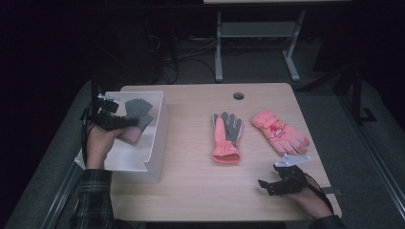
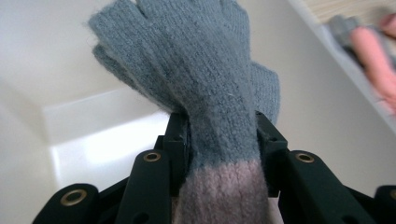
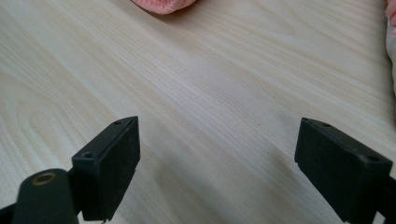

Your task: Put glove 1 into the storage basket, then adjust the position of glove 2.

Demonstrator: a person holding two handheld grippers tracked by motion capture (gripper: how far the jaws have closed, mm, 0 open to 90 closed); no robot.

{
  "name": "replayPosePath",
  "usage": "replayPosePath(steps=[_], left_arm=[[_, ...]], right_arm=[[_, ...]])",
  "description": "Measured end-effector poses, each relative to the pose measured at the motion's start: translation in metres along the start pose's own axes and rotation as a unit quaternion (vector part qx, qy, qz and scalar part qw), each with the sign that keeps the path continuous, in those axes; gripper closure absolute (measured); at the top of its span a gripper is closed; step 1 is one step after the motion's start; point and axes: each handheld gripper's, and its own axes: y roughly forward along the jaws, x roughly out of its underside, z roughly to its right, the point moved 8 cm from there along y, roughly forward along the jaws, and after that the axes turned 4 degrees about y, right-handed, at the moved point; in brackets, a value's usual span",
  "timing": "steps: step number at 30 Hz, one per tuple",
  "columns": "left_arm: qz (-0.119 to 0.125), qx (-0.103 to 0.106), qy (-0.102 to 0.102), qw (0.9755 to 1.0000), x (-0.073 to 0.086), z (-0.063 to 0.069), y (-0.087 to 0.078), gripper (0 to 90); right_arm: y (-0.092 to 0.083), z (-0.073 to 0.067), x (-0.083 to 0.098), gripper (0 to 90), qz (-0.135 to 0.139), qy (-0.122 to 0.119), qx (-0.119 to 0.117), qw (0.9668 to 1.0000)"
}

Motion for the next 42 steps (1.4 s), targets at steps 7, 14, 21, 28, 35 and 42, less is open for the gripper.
replayPosePath(steps=[7, 14, 21, 28, 35, 42], left_arm=[[-0.033, -0.016, -0.017, 0.9992, 0.023, -0.019, 0.024, 64.1], [-0.069, -0.027, -0.022, 0.9970, 0.039, -0.028, 0.044, 63.6], [-0.107, -0.040, -0.027, 0.9931, 0.052, -0.032, 0.057, 57.0], [-0.123, -0.079, -0.012, 0.9892, 0.051, -0.028, 0.059, 25.6], [-0.113, -0.083, -0.006, 0.9901, 0.043, -0.022, 0.047, 19.7], [-0.067, -0.036, -0.011, 0.9970, 0.028, -0.012, 0.028, 19.2]], right_arm=[[0.000, -0.001, 0.000, 14.1, -0.001, 0.001, 0.000, 1.0000], [0.000, -0.001, 0.000, 14.1, -0.001, 0.002, 0.000, 1.0000], [0.000, 0.000, 0.000, 14.1, -0.001, 0.000, 0.000, 1.0000], [-0.001, -0.001, 0.000, 14.1, -0.001, 0.001, 0.000, 1.0000], [-0.001, -0.001, -0.001, 14.1, 0.002, -0.003, -0.002, 1.0000], [-0.002, -0.001, 0.000, 14.1, -0.003, 0.000, -0.002, 1.0000]])
